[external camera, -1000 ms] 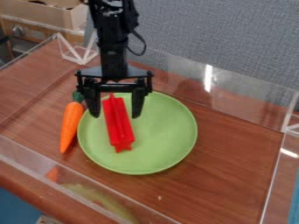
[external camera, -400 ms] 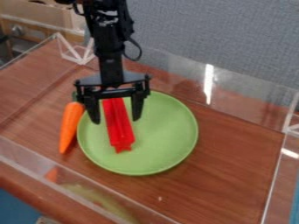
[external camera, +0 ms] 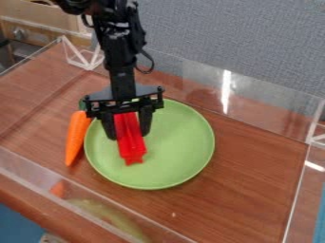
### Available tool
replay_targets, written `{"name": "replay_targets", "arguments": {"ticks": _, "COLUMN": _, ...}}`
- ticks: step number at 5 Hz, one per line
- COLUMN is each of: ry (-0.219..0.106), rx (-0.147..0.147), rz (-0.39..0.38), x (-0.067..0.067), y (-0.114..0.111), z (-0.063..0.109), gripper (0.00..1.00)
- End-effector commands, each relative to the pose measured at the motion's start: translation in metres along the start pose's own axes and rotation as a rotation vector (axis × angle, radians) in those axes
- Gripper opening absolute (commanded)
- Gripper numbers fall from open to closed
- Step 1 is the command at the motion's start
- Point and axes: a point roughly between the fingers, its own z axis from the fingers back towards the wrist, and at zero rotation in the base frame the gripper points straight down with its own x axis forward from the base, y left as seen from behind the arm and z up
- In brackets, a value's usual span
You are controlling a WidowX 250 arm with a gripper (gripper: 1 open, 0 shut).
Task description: Move the red object from the green plate to the table
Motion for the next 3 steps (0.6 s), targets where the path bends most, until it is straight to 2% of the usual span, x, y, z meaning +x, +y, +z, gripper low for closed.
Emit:
{"name": "replay_targets", "arguments": {"ticks": 1, "ry": -0.028, "rx": -0.023, "rz": 0.016, "x": 0.0067, "y": 0.0008, "z": 0.0070, "gripper": 0.00}}
{"name": "replay_targets", "arguments": {"ticks": 2, "ry": -0.027, "rx": -0.032, "rz": 0.023, "x": 0.0086, "y": 0.0009, "z": 0.0073, "gripper": 1.00}}
{"name": "replay_targets", "arguments": {"ticks": 3, "ry": -0.029, "rx": -0.043, "rz": 0.031, "x": 0.0102, "y": 0.0004, "z": 0.0083, "gripper": 1.00}}
